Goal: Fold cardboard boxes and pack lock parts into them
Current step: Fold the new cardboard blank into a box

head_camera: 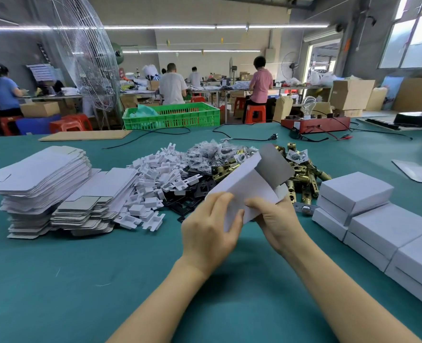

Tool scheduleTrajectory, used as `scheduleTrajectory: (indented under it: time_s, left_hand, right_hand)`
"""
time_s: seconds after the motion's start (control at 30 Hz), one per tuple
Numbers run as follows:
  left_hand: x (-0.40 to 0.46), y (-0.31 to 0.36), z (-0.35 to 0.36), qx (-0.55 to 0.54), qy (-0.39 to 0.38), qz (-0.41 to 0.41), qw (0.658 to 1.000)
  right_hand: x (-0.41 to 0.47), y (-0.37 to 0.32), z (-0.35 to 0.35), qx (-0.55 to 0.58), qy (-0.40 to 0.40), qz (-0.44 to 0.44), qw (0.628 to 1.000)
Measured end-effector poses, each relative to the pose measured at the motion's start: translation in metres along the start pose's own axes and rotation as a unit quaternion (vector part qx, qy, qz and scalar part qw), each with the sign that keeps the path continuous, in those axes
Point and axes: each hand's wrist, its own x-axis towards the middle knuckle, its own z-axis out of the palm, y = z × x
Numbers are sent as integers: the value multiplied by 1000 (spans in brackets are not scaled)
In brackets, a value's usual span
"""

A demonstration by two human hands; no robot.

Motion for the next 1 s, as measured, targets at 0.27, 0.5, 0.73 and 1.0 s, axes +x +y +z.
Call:
scheduleTrajectory:
  time_s: [0.27, 0.5, 0.73, 1.0]
  left_hand:
    - [23, -14, -14, -315, -213, -224, 897]
    - [10, -2, -3, -290, -233, -210, 904]
    - [14, -1, -5, -334, -177, -230, 897]
    - [14, -7, -7, -367, -127, -255, 885]
  right_hand:
    - [-1, -6, -2, -108, -80, -48, 990]
    - [-1, -4, 1, -140, -37, -114, 983]
    - [-2, 7, 0, -212, -2, -152, 965]
    - [-7, 22, -1, -298, 0, -171, 939]
